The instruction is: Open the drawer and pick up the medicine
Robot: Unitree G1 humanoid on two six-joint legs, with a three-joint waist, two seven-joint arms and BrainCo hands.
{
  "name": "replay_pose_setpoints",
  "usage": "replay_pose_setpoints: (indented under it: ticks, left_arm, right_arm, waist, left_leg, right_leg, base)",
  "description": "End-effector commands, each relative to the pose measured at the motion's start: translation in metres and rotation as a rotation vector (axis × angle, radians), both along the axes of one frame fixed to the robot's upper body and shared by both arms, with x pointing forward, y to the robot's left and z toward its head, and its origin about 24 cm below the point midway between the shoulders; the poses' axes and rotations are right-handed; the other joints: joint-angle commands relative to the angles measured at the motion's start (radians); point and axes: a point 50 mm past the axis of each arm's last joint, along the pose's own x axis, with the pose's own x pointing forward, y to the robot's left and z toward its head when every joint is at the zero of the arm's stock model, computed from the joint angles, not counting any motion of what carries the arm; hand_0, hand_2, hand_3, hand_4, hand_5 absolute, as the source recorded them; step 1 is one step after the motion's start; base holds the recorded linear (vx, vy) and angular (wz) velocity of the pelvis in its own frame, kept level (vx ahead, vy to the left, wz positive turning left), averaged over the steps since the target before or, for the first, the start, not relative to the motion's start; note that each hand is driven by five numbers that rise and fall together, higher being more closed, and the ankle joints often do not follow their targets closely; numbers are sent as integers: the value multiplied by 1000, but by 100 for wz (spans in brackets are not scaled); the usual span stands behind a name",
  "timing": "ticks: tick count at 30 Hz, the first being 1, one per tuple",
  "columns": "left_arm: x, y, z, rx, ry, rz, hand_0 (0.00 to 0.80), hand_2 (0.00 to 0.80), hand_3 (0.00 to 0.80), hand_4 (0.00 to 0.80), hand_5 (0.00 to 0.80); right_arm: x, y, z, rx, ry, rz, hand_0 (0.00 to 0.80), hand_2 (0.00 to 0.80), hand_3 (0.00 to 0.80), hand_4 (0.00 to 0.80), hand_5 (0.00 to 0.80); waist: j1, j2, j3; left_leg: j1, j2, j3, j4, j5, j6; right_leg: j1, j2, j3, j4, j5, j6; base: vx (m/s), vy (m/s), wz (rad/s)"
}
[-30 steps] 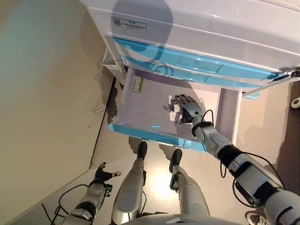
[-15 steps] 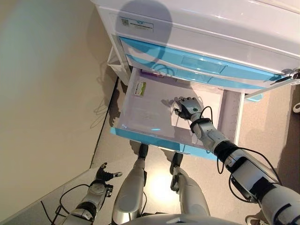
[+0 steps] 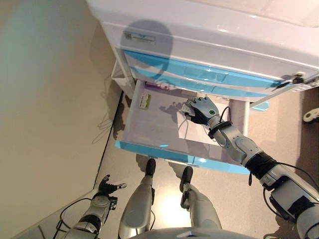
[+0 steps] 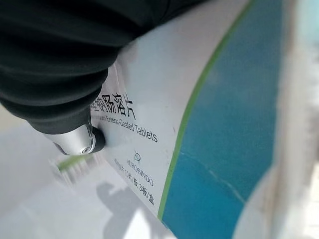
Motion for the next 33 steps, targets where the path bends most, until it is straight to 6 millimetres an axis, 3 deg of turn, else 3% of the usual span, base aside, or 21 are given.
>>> replay_pose_setpoints:
  ticks: [1, 4, 11, 12, 16, 17, 18, 19, 20, 21, 26, 28, 31, 33]
  left_arm:
    - [-22, 18, -6, 16, 94, 51, 0, 0, 0, 0, 0]
    - [-27, 22, -7, 16, 113, 53, 0, 0, 0, 0, 0]
    - [-47, 36, -10, 1, 183, 56, 0, 0, 0, 0, 0]
    - [-55, 41, -10, -8, 207, 65, 0, 0, 0, 0, 0]
    - [-65, 45, -12, -20, 231, 77, 0, 0, 0, 0, 0]
    - [-73, 48, -13, -27, 244, 91, 0, 0, 0, 0, 0]
    - [-73, 48, -13, -27, 244, 91, 0, 0, 0, 0, 0]
    - [-82, 48, -15, -37, 266, 101, 0, 0, 0, 0, 0]
    - [-82, 48, -15, -37, 266, 101, 0, 0, 0, 0, 0]
    - [-90, 48, -17, -42, 281, 115, 0, 0, 0, 0, 0]
    - [-107, 47, -21, -54, 320, 139, 0, 0, 0, 0, 0]
    - [-116, 45, -23, -60, 342, 155, 0, 0, 0, 0, 0]
    - [-122, 43, -25, -64, 360, 158, 0, 0, 0, 0, 0]
    - [-132, 42, -26, -63, 387, 168, 0, 0, 0, 0, 0]
  right_arm:
    - [-19, 14, 20, 229, 90, 145, 800, 800, 800, 800, 800]
    - [-26, 13, 23, 277, 134, 179, 800, 800, 800, 800, 800]
    - [-51, 8, 54, 471, 340, 371, 800, 800, 800, 800, 800]
    - [-55, 2, 73, 496, 382, 432, 800, 800, 800, 800, 800]
    - [-60, -7, 96, 536, 421, 493, 800, 800, 800, 800, 800]
    - [-64, -12, 117, 541, 410, 531, 800, 800, 800, 800, 800]
    - [-64, -12, 117, 540, 410, 531, 800, 800, 800, 800, 800]
    - [-65, -20, 135, 568, 383, 543, 800, 800, 800, 800, 800]
    - [-65, -20, 135, 568, 383, 543, 800, 800, 800, 800, 800]
    - [-67, -26, 152, 576, 343, 553, 800, 800, 800, 800, 800]
    - [-65, -37, 176, 523, 240, 503, 800, 800, 800, 800, 800]
    - [-59, -48, 192, 528, 147, 442, 800, 800, 800, 800, 800]
    - [-54, -54, 197, 547, 108, 408, 800, 800, 800, 800, 800]
    - [-43, -67, 211, 522, 40, 315, 800, 800, 800, 800, 800]
  waist:
    - [0, -33, -24]
    - [-1, -36, -35]
    - [-3, -49, -92]
    - [-2, -54, -117]
    - [1, -60, -151]
    - [2, -66, -175]
    - [2, -65, -174]
    - [2, -71, -200]
    - [2, -71, -200]
    - [0, -76, -224]
    - [-1, -81, -263]
    - [2, -84, -285]
    - [2, -84, -293]
    - [8, -89, -306]
  left_leg:
    - [27, -21, 16, -86, 2, 18]
    - [42, -18, 17, -88, 0, 16]
    - [106, -7, 21, -109, -4, 4]
    - [124, -1, 21, -115, -4, -1]
    - [151, 6, 27, -122, -9, -9]
    - [165, 10, 30, -125, -12, -13]
    - [166, 10, 30, -125, -12, -13]
    - [184, 14, 36, -129, -18, -17]
    - [185, 14, 36, -129, -18, -17]
    - [204, 18, 42, -132, -23, -21]
    - [236, 21, 49, -135, -36, -27]
    - [257, 21, 50, -135, -44, -29]
    - [270, 22, 54, -135, -49, -30]
    - [284, 20, 54, -134, -56, -31]
  right_leg:
    - [-32, -11, 26, 69, 4, 43]
    - [-14, -8, 23, 64, 0, 43]
    - [61, 10, 17, 26, -10, 43]
    - [81, 14, 13, 13, -12, 43]
    - [115, 22, 9, -13, -10, 45]
    - [136, 26, 7, -29, -9, 47]
    - [138, 26, 7, -31, -8, 47]
    - [160, 32, 8, -50, -6, 49]
    - [160, 33, 8, -51, -6, 49]
    - [180, 36, 9, -66, -4, 50]
    - [220, 41, 10, -90, -5, 51]
    - [246, 45, 10, -103, -8, 52]
    - [263, 46, 5, -110, -10, 52]
    - [280, 48, 5, -115, -16, 49]
  base:
    - [40, -30, -8]
    - [35, -25, -7]
    - [77, -52, -7]
    - [98, -34, 2]
    - [96, -34, 2]
    - [75, -17, -3]
    - [156, -30, -3]
    - [82, -14, -2]
    - [163, -24, -3]
    - [111, -10, -5]
    - [93, -5, -8]
    - [134, -7, -5]
    - [66, -2, -2]
    - [92, -5, 0]
